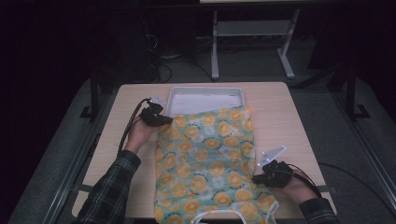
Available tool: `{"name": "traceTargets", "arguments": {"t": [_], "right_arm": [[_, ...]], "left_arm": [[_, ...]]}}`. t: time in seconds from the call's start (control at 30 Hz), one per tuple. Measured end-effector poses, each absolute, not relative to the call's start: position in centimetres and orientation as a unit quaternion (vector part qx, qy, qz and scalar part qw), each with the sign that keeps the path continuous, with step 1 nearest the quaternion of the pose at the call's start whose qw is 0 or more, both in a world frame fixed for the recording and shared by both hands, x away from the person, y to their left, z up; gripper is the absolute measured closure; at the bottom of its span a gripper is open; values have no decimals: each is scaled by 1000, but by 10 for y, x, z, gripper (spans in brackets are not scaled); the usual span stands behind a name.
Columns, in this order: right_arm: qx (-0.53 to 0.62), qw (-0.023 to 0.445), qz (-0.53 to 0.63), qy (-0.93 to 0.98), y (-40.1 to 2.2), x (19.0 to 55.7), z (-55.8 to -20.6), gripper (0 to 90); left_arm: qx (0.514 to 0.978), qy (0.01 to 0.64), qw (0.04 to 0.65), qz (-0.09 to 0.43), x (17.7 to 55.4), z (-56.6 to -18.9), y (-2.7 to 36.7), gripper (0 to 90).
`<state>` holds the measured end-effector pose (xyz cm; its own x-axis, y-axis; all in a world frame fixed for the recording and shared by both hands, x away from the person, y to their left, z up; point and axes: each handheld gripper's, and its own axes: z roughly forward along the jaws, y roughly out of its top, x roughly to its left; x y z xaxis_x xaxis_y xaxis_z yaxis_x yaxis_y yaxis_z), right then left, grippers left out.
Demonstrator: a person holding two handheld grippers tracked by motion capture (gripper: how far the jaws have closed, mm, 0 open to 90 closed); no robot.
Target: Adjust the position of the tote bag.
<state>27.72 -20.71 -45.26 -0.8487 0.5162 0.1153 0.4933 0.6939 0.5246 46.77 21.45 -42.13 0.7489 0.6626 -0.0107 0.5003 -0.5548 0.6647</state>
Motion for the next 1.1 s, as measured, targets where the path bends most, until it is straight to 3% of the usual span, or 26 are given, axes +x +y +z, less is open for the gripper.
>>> {"name": "traceTargets", "arguments": {"t": [0.03, 0.07, 0.13, 0.23, 0.3, 0.4, 0.53, 0.77, 1.1], "right_arm": [[276, 23, 282, 919, -208, 277, -451, 885], [288, 31, 291, 912, -211, 278, -448, 819], [299, 33, 295, 907, -214, 279, -445, 806], [319, 49, 309, 895, -220, 283, -441, 649], [323, 54, 311, 892, -221, 285, -440, 616], [339, 64, 326, 880, -222, 294, -437, 538], [344, 68, 335, 874, -221, 304, -433, 499], [364, 82, 332, 867, -221, 323, -435, 494], [362, 65, 319, 873, -212, 347, -450, 470]], "left_arm": [[872, 336, 334, 123, 467, -420, 216, 770], [872, 338, 333, 122, 465, -417, 218, 668], [870, 341, 335, 123, 460, -412, 224, 635], [861, 352, 348, 119, 443, -404, 237, 516], [861, 354, 347, 117, 438, -403, 239, 478], [861, 354, 352, 100, 417, -407, 247, 468], [870, 351, 337, 79, 399, -413, 249, 468], [879, 332, 333, 76, 357, -422, 252, 489], [893, 308, 324, 52, 302, -436, 250, 470]]}}
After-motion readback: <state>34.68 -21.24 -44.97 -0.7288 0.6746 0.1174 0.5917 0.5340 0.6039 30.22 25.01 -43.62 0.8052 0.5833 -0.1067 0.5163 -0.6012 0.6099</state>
